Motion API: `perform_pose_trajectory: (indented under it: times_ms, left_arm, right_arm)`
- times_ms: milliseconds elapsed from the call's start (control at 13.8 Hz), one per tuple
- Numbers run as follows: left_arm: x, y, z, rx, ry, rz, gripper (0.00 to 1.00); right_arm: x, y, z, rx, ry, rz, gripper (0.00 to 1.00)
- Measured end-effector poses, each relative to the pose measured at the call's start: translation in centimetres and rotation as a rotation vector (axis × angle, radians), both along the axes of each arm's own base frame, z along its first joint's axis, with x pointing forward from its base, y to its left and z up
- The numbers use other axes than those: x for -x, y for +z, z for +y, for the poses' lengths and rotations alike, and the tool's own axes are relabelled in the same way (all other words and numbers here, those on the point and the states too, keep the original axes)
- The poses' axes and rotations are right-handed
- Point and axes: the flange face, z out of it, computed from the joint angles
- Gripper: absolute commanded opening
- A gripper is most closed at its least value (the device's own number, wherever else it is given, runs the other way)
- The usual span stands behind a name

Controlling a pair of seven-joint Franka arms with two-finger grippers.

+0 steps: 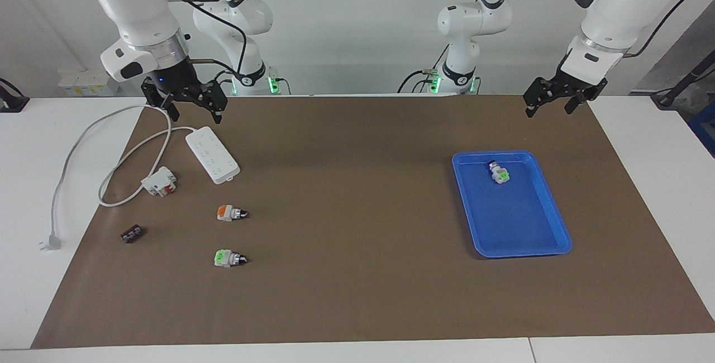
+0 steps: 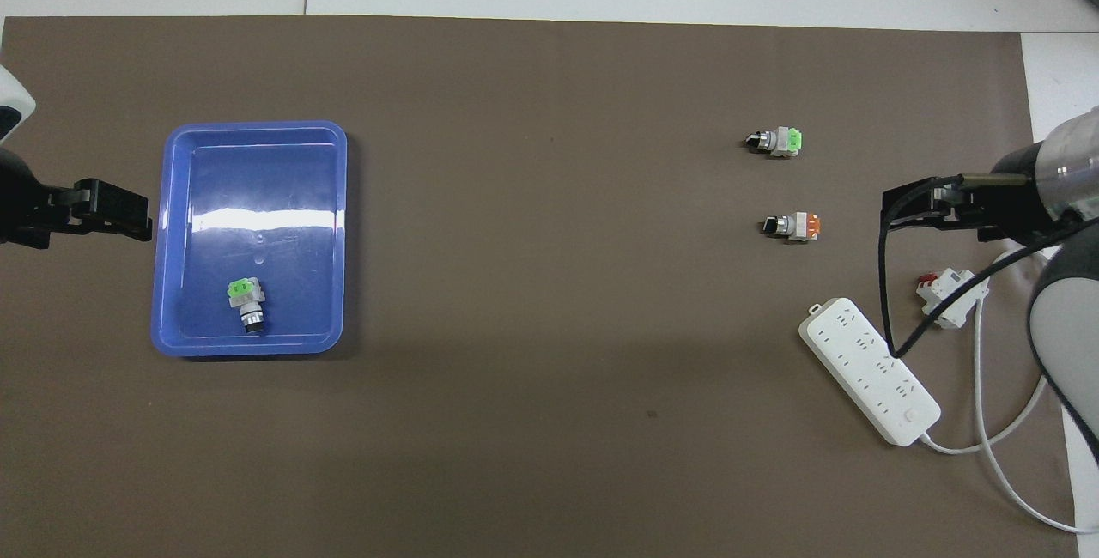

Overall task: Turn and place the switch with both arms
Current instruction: 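Move the right gripper toward the orange-topped switch and open it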

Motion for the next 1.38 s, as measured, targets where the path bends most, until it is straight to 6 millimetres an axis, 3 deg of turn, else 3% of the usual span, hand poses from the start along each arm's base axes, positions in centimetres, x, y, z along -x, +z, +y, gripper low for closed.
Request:
perform_pose_trajectory:
  times_ms: [581,1162,1380]
  left_arm:
    - [0.0,0.0,0.0,0.0,0.0,0.0,1.0]
    - [0.0,0.0,0.0,0.0,0.0,0.0,1.0]
    - [0.0,0.0,0.0,0.0,0.0,0.0,1.0]
  right_arm:
    - [-0.1,-0.3,0.0,0.0,0.057,-0.009,1.0]
    - [-0.3,-3.9,-0.1,0.018,0.691,-0.028,1.0]
    - [-0.9,-6.1,-2.3,0.003,0.963,-0.023,1.0]
